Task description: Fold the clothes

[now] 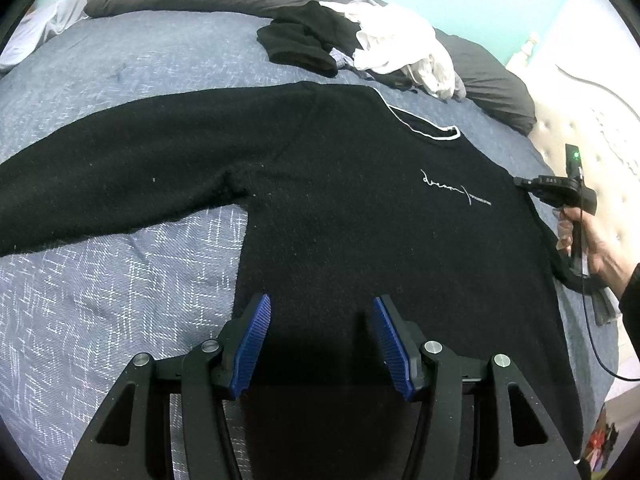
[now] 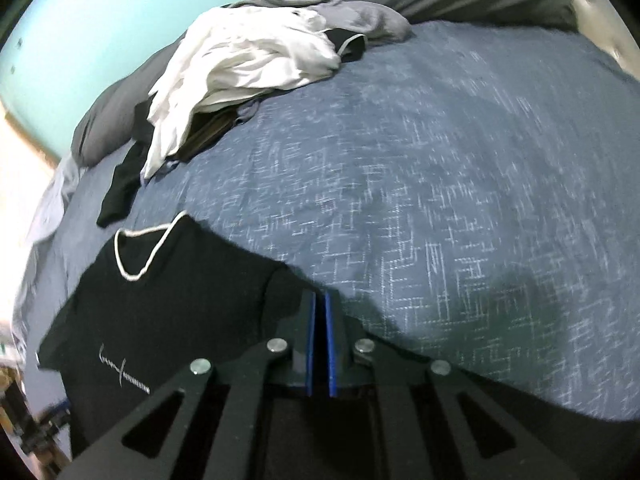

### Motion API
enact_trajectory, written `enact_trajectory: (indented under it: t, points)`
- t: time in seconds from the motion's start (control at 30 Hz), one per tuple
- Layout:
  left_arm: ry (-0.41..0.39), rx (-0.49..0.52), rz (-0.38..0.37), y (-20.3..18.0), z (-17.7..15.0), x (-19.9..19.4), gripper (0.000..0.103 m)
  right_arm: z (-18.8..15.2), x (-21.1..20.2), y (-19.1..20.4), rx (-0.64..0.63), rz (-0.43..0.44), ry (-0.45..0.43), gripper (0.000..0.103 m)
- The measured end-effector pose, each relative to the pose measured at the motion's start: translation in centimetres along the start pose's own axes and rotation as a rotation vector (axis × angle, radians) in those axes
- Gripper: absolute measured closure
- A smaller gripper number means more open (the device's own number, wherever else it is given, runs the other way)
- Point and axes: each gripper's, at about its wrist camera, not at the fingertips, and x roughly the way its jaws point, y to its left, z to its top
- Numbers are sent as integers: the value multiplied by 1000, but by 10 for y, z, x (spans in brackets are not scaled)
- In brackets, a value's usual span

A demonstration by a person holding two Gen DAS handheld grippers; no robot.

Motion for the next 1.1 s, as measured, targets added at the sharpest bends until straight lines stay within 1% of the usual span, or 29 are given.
enact_trajectory:
  t: [0.13,0.23,0.33,0.37,0.43,0.5,0.57,0.6,0.67,0.73,0.8,0.87,0.93,0.97,1.03,1.1]
  points:
    - [0,3,2,1,1,0,45,2,-1,-5,57,20,-23,98]
    - [-1,6,4,0,1,-1,45,2,-11,-9,67,19,-45,96]
    - [-1,6,1,-1,2,-1,45,-2,-28,-11,45,30,-79,96]
    - [-2,7,0,-1,2,-2,45,-6,-32,-9,22,41,-76,96]
    - [-5,10,-1,-2,2,-3,45,-13,-38,-2,-28,65,-69,96]
    - [-5,11,-2,-3,1,-4,45,-22,-35,6,-89,78,-20,96]
    - [-4,13,-3,-3,1,-4,45,-30,-22,6,-111,17,55,96]
    - [-4,13,-2,-4,1,-4,45,-32,-17,3,-97,0,76,96]
    - [-5,16,-3,-4,1,-5,45,-33,-14,-8,-40,-40,57,96]
    - [-9,18,-2,-5,1,-6,45,-31,-17,-19,8,-87,21,96]
    - [-10,19,-2,-5,1,-6,45,-27,-22,-28,57,-128,11,96]
    - [-7,15,-4,-5,1,-5,45,-25,-34,-29,64,-117,-26,96]
    - [-5,12,-9,-5,1,-4,45,-25,-42,-29,59,-57,-47,96]
    - [-3,13,-11,-5,0,-4,45,-26,-44,-25,48,-25,-39,96]
    - [-2,16,-13,-7,-1,-5,45,-29,-38,-15,6,-22,13,96]
    - [-4,19,-14,-8,0,-6,45,-34,-27,-10,-20,-73,68,96]
